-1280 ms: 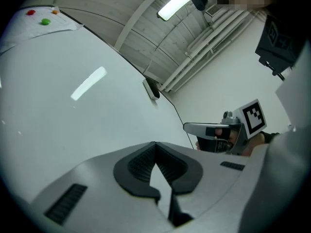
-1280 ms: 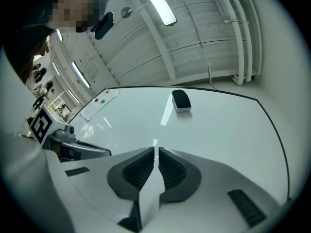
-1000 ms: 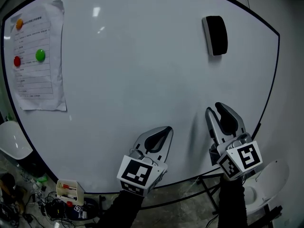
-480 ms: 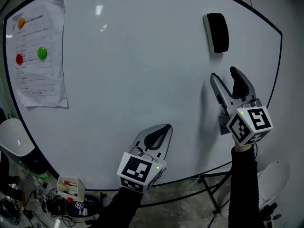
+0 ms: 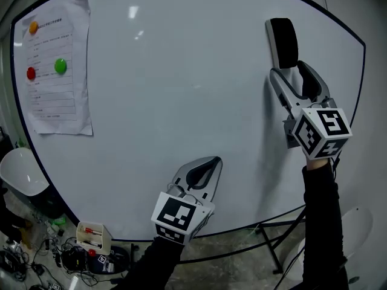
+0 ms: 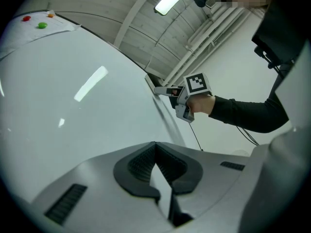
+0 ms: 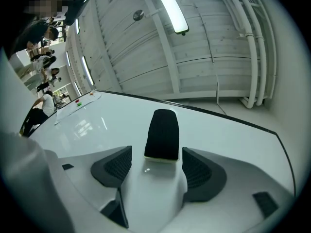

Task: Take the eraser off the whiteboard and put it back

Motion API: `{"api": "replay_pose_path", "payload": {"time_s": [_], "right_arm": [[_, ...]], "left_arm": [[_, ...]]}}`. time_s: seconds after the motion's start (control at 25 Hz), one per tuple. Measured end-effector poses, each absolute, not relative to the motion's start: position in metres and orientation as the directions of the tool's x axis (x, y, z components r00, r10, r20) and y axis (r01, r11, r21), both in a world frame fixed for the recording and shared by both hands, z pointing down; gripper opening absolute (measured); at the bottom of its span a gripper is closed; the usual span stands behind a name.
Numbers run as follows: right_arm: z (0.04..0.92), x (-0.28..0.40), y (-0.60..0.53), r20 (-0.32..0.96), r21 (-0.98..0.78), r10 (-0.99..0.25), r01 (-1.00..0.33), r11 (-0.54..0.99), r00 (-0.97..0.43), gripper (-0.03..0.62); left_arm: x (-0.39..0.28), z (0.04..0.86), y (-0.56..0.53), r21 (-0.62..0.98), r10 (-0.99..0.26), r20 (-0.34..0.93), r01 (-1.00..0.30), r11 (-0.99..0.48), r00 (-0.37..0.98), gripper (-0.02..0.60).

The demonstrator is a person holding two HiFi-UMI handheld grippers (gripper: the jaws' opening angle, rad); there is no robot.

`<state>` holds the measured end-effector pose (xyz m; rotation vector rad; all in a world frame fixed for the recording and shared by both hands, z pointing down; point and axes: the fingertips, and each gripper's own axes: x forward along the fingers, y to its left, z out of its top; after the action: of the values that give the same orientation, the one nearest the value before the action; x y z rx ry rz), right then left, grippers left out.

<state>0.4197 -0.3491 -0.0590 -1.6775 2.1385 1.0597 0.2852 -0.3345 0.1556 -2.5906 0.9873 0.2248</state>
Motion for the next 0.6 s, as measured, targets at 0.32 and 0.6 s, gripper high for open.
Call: {"api": "replay_pose_path", "payload": {"time_s": [0.32, 0.6], "right_arm": [[-0.075, 0.418, -0.358, -0.579, 0.404, -0.752, -0.912, 0.071, -0.315, 0.305], [-0.084, 0.42, -0.362, -0.589, 0.393, -0.746, -0.917, 0.07, -0.309, 0.305]], "left_arm": [[0.289, 0.157, -0.332, -0.265, -0.601, -0.264, -0.656, -0.707, 0.754, 0.006], [0.289, 0.159, -0.33, -0.274, -0.609, -0.257, -0.661, -0.698, 0.75, 0.006]]}}
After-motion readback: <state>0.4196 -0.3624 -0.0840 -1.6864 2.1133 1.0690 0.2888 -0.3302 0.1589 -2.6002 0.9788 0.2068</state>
